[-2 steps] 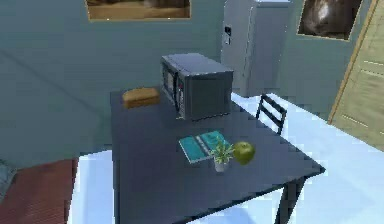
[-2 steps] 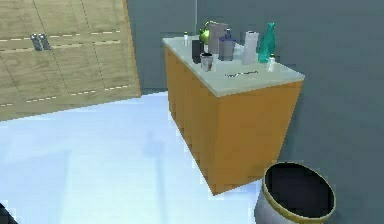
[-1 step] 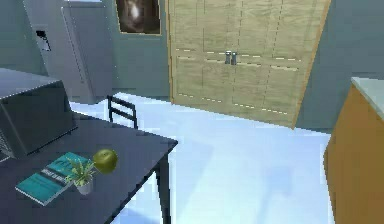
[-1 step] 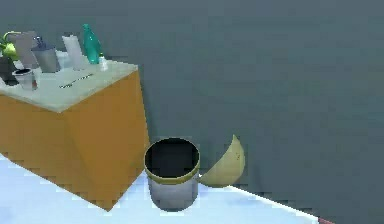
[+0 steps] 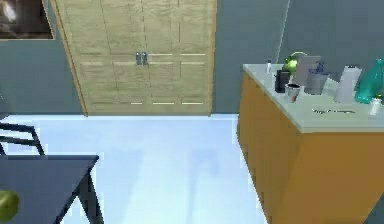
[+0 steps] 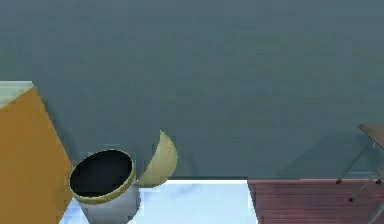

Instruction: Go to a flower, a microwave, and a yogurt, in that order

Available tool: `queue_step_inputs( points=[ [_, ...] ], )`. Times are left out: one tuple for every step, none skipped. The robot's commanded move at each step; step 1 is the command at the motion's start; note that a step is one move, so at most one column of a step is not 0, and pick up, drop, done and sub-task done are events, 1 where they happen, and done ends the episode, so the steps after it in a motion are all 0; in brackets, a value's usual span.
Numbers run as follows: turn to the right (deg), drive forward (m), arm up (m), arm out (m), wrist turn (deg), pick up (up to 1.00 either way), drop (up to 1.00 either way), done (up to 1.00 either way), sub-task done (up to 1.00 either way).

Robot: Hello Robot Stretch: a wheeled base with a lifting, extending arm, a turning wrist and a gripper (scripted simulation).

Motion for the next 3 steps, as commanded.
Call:
queue_step_inputs(
  points=[
    [0.0, 0.60, 0.00, 0.00, 0.0, 0.00, 0.00, 0.00, 0.00],
    [45.0, 0.00, 0.00, 0.00, 0.0, 0.00, 0.00, 0.00, 0.00],
    [0.0, 0.00, 0.00, 0.00, 0.0, 0.00, 0.00, 1.00, 0.00]
  ],
)
